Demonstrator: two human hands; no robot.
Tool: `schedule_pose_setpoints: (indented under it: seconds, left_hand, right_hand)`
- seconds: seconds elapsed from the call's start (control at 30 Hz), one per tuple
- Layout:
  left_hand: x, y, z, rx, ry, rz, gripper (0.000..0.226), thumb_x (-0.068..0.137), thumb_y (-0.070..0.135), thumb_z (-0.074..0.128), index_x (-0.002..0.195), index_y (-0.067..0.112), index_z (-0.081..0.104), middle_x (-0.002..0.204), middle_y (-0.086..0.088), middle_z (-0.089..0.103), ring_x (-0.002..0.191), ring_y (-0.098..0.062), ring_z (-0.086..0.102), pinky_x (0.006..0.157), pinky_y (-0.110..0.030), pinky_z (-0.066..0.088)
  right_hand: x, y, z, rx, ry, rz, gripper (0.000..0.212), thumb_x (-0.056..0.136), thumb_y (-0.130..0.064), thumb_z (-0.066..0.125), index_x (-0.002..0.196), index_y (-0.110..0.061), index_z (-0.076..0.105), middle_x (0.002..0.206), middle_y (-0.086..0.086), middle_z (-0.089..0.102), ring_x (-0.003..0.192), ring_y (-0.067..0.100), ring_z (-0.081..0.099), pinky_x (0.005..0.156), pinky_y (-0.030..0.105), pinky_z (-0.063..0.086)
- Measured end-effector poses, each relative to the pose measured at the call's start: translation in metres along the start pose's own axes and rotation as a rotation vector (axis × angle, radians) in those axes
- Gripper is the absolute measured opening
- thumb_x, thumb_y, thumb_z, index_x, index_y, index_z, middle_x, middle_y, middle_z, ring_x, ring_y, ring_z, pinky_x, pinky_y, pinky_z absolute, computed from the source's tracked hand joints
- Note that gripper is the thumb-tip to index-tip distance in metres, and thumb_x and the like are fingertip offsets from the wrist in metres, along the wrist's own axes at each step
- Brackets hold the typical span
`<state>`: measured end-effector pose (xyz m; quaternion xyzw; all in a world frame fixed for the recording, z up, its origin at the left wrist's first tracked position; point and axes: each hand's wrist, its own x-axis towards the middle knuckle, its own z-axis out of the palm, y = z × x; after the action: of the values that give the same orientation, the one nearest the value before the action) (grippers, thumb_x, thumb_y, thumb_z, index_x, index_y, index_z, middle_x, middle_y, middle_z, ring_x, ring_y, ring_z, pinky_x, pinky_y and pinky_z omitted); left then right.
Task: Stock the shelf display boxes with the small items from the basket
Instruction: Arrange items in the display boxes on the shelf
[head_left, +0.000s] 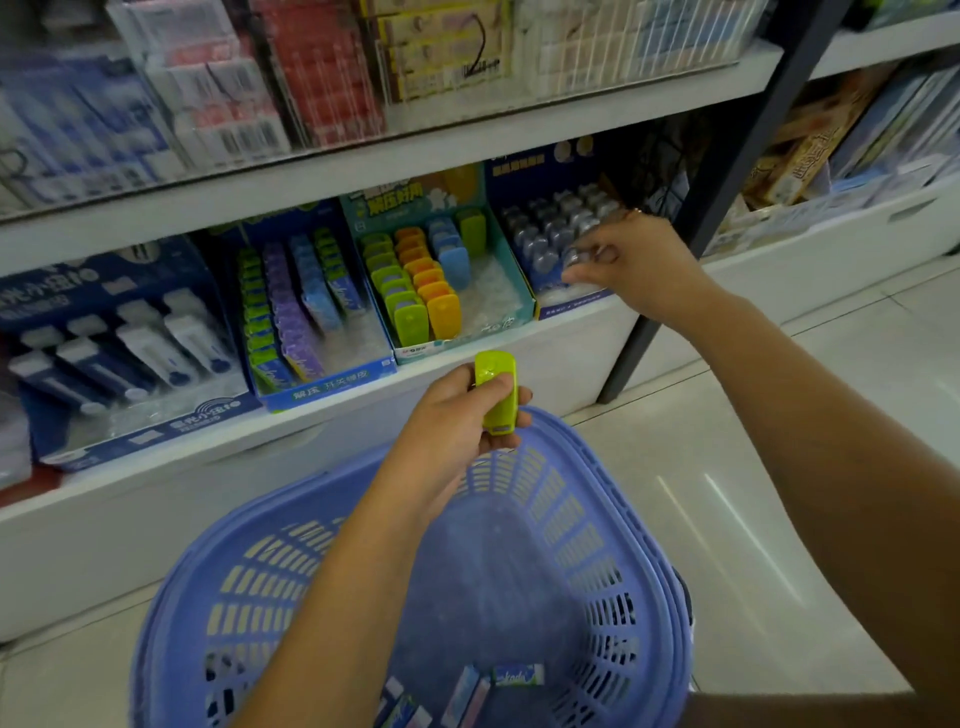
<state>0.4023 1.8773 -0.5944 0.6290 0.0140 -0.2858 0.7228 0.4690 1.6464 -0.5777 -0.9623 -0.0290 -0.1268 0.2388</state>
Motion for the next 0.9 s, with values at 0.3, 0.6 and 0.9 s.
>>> schedule_pose_setpoints:
  seconds: [0.3, 0.6, 0.9]
  left_hand:
    - [0.011, -0.008, -0.015, 0.013, 0.018, 0.003, 0.014, 0.096, 0.008, 0.049, 0.095, 0.016, 0.061, 0.087, -0.001, 0.069, 0.066, -0.005, 0.068, 0.055, -0.019, 0.053]
    - [0.012, -0.013, -0.020, -0.026, -0.040, 0.004, 0.017, 0.092, 0.001, 0.053, 0.098, 0.013, 0.063, 0.091, -0.002, 0.071, 0.075, -0.009, 0.070, 0.062, -0.020, 0.056]
    - [0.013, -0.010, -0.022, -0.091, -0.029, 0.045, 0.018, 0.090, 0.002, 0.056, 0.102, 0.011, 0.064, 0.082, 0.000, 0.073, 0.083, -0.014, 0.071, 0.070, -0.022, 0.057]
  right_hand:
    - [0.015, 0.006, 0.009, -0.159, -0.126, -0.190, 0.029, 0.089, -0.017, 0.062, 0.117, -0.010, 0.067, 0.115, 0.015, 0.063, 0.105, 0.029, 0.058, 0.094, 0.039, 0.045]
    - [0.010, 0.002, 0.008, -0.016, -0.080, -0.166, 0.020, 0.083, -0.015, 0.069, 0.103, -0.009, 0.069, 0.097, 0.007, 0.069, 0.085, 0.017, 0.064, 0.082, 0.034, 0.055]
    - [0.011, 0.006, 0.017, -0.144, 0.014, -0.193, 0.019, 0.084, -0.020, 0.069, 0.095, -0.005, 0.069, 0.097, 0.012, 0.068, 0.084, 0.025, 0.064, 0.079, 0.040, 0.052]
